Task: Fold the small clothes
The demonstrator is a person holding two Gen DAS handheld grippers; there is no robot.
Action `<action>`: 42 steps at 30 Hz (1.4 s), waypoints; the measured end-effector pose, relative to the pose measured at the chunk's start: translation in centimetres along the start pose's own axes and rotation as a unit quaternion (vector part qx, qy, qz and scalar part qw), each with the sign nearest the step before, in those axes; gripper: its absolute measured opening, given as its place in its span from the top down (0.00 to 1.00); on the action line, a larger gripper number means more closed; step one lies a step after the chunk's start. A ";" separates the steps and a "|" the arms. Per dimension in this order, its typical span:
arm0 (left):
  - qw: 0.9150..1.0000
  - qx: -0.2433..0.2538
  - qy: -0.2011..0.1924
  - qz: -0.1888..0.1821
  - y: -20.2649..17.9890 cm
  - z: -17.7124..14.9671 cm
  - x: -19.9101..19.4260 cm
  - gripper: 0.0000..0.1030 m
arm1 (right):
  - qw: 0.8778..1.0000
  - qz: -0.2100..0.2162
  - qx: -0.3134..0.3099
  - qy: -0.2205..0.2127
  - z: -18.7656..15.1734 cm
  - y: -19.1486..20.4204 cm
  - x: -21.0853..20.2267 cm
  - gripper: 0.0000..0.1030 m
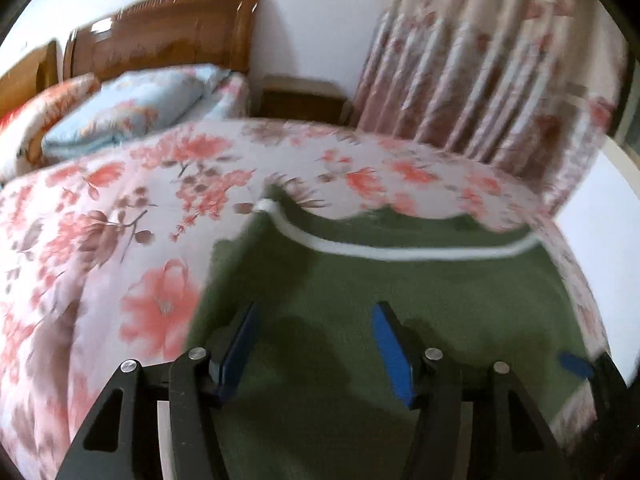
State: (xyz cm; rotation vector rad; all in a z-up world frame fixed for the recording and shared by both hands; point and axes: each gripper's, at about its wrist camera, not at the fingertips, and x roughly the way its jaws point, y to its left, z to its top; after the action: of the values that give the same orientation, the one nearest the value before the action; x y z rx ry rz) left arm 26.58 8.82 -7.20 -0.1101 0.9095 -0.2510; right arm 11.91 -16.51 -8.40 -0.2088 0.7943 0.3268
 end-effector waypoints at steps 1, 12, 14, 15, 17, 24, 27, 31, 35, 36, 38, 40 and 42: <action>1.000 -0.010 0.003 -0.011 0.6 0.2 0.4 0.57 | 1.000 0.001 -0.001 0.000 0.0 0.0 0.0 0.00; 0.998 0.038 -0.051 -0.008 -1.1 -2.3 0.2 0.56 | 0.998 0.050 0.047 0.003 4.1 -1.7 0.2 0.00; 0.997 0.049 -0.051 0.007 -1.6 -2.3 0.3 0.55 | 0.999 0.034 0.028 -0.002 6.2 -1.8 1.0 0.00; 0.997 0.057 -0.052 0.013 -1.8 -2.4 0.3 0.55 | 0.999 0.031 0.024 0.004 7.5 -2.0 2.0 0.00; 0.996 0.065 -0.053 0.017 -1.9 -2.6 0.3 0.55 | 0.999 0.022 0.024 0.025 9.2 -2.3 3.8 0.00; 0.997 0.054 -0.058 -0.004 -1.2 -2.8 0.1 0.55 | 0.992 -0.021 0.111 0.053 8.6 -9.2 7.7 0.00; 0.997 0.057 -0.058 0.002 -1.4 -2.8 0.2 0.55 | 0.988 -0.039 0.149 0.032 7.8 -11.1 5.8 0.00; 0.997 0.058 -0.059 0.006 -1.4 -2.8 0.2 0.55 | 0.982 -0.084 0.165 0.037 6.4 -11.3 3.8 0.00; 0.996 0.064 -0.058 0.015 -1.6 -2.8 0.2 0.55 | 0.985 -0.043 0.169 -0.014 7.1 -9.8 1.3 0.00; 0.996 0.066 -0.058 0.017 -1.7 -2.8 0.2 0.55 | 0.988 -0.039 0.150 -0.017 7.5 -8.9 1.4 0.00; 0.996 0.067 -0.058 0.019 -1.7 -2.9 0.2 0.55 | 0.994 -0.031 0.106 -0.013 8.4 -6.8 2.0 0.00; 0.996 0.067 -0.058 0.018 -1.7 -2.8 0.3 0.55 | 0.995 -0.015 0.095 -0.002 8.4 -5.6 3.1 0.00; 0.996 0.067 -0.058 0.018 -1.7 -2.9 0.3 0.55 | 0.996 -0.013 0.091 0.012 7.9 -5.1 4.3 0.00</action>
State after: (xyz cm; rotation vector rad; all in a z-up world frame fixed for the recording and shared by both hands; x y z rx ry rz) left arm 24.20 7.13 -8.82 0.0165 0.7760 -0.2682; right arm 21.75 -17.95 -5.81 -0.0529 0.8384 0.2256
